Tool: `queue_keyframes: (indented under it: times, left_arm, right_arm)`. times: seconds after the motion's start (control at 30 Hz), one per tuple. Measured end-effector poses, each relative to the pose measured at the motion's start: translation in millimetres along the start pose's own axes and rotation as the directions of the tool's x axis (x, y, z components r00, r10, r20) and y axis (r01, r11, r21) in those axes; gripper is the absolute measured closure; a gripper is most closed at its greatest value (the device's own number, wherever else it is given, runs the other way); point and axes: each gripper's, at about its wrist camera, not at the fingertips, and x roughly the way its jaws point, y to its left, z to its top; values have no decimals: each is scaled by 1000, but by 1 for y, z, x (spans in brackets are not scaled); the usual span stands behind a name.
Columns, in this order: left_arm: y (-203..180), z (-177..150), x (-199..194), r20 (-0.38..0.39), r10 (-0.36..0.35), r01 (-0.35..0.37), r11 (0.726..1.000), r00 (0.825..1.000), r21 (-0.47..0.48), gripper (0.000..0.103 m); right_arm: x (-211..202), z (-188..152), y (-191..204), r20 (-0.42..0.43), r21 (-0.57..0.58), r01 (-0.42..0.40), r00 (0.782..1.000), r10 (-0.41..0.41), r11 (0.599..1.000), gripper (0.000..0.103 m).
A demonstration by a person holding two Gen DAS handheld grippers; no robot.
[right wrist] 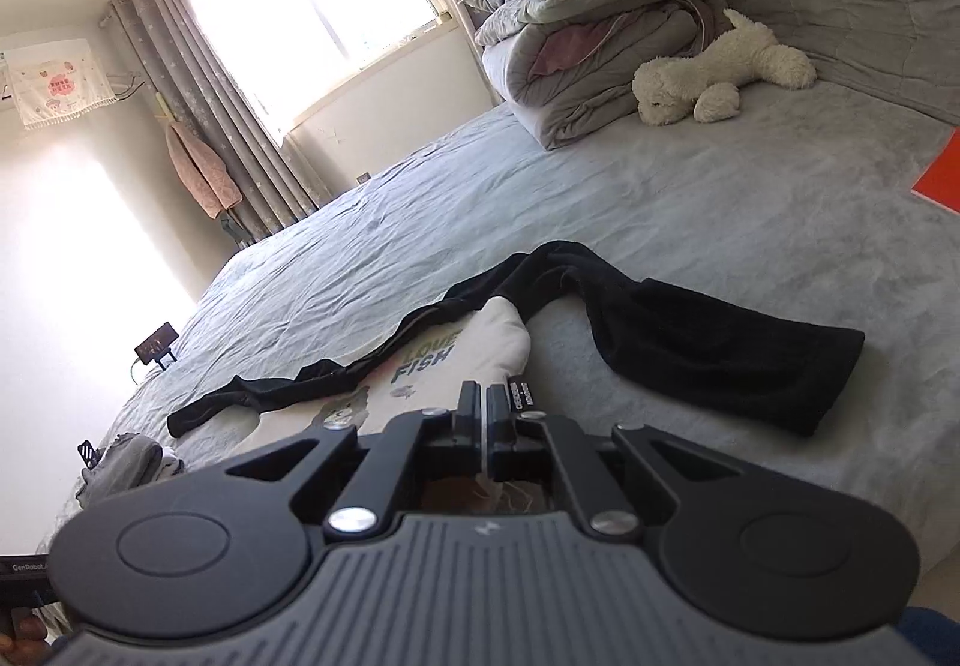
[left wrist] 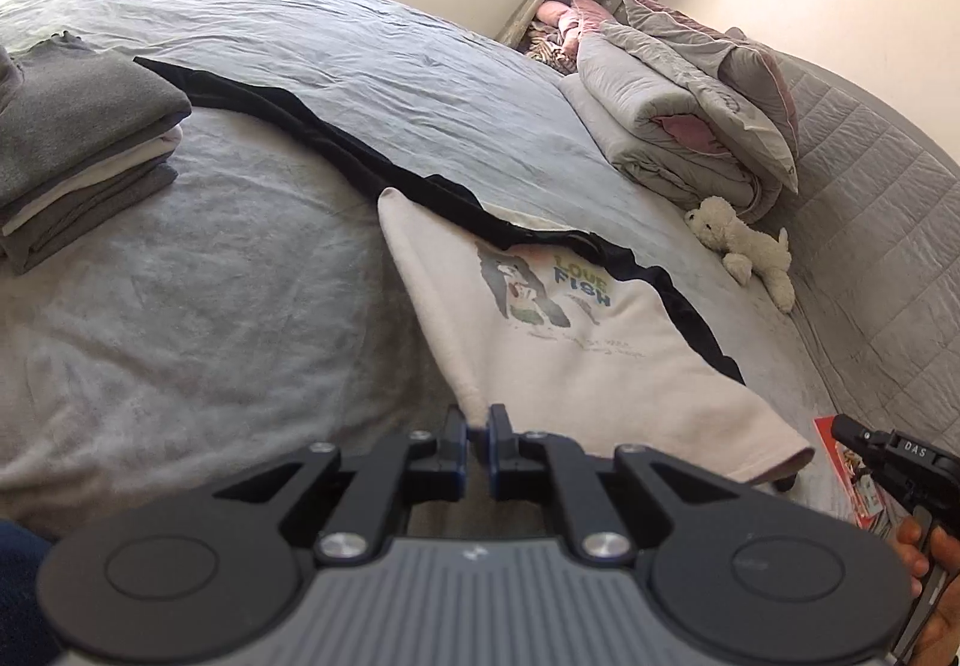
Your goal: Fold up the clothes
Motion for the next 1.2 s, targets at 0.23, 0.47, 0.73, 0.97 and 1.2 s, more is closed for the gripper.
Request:
queue_keyframes:
  times: [0.23,0.47,0.73,0.97,1.2]
  left_arm:
    - [19,9,5,-43,47,-50,997,998,-60,81]
    - [-8,50,24,16,53,-54,998,998,20,76]
    - [-59,110,39,139,-2,-12,995,990,102,76]
    - [-71,135,101,155,139,-166,970,978,176,77]
    - [-51,147,172,152,262,-297,908,953,296,90]
  right_arm:
    - [27,-9,-9,-146,-72,72,986,-82,995,90]
    - [66,9,6,-196,-56,16,980,-27,998,90]
    - [93,75,33,-165,75,-109,979,120,991,89]
    - [142,114,36,-108,125,-158,979,172,979,30]
    - [230,82,1,-283,75,55,959,-32,996,35]
